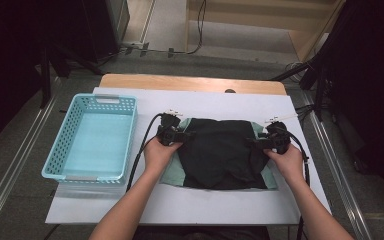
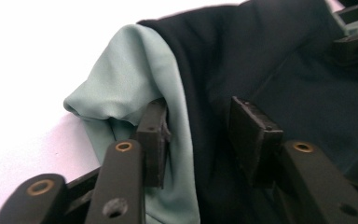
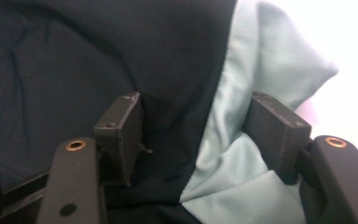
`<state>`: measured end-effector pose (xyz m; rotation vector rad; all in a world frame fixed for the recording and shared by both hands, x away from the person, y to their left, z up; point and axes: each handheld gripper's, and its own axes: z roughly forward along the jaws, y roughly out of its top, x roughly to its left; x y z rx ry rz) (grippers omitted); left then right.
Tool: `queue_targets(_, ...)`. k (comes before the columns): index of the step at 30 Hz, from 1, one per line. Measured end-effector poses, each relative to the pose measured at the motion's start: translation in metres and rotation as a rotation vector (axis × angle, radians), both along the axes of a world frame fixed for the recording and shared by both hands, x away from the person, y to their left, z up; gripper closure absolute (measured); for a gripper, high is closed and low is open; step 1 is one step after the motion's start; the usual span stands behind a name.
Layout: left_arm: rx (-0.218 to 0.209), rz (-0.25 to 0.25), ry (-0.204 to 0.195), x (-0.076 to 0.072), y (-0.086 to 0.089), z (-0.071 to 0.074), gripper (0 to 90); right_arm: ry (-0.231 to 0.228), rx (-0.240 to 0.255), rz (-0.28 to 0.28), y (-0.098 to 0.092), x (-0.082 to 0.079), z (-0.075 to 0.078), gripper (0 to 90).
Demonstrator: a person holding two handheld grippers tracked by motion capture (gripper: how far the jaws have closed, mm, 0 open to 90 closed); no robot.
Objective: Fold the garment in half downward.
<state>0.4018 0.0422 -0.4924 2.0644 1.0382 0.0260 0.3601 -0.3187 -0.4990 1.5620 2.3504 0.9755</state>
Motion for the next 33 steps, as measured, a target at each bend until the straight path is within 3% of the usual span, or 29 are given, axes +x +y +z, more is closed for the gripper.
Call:
queue_targets(2,0.014,-0.004,-0.004,0.000,-0.002,-0.003,58.2,0.002,-0.006,0.012,0.002,0.000,-0.003,37.3)
queue_targets(4,0.018,-0.007,0.005,0.000,-0.002,-0.005,59.1,0.017,0.020,0.019,0.002,0.001,-0.005,44.3)
queue_targets(6,0.012,-0.005,0.015,0.000,-0.002,-0.005,63.5,0.026,0.027,0.021,0.004,0.000,-0.006,54.0)
queue_targets(8,0.005,-0.005,0.024,0.000,-0.002,-0.005,69.0,0.043,0.031,0.011,0.003,0.000,-0.003,69.4)
queue_targets(10,-0.020,0.005,0.048,0.001,0.000,-0.005,74.8,0.065,0.047,0.003,0.001,0.002,-0.001,74.4)
queue_targets(12,-0.040,0.001,0.076,0.002,0.002,-0.005,79.0,0.067,0.034,0.000,0.001,0.003,0.002,75.7)
queue_targets(14,-0.046,-0.001,0.073,0.001,0.001,-0.003,79.9,0.022,-0.003,-0.020,0.002,0.004,0.010,76.5)
queue_targets(22,-0.093,0.025,0.072,0.001,-0.009,0.000,80.1,-0.022,-0.035,-0.060,-0.005,0.012,0.020,76.7)
queue_targets(27,-0.119,0.033,0.065,0.002,-0.013,0.006,80.0,-0.050,-0.025,-0.085,-0.014,0.023,0.026,76.5)
queue_targets(33,-0.085,0.056,0.069,0.013,-0.005,0.015,80.7,-0.047,0.038,-0.069,-0.011,0.036,0.026,75.9)
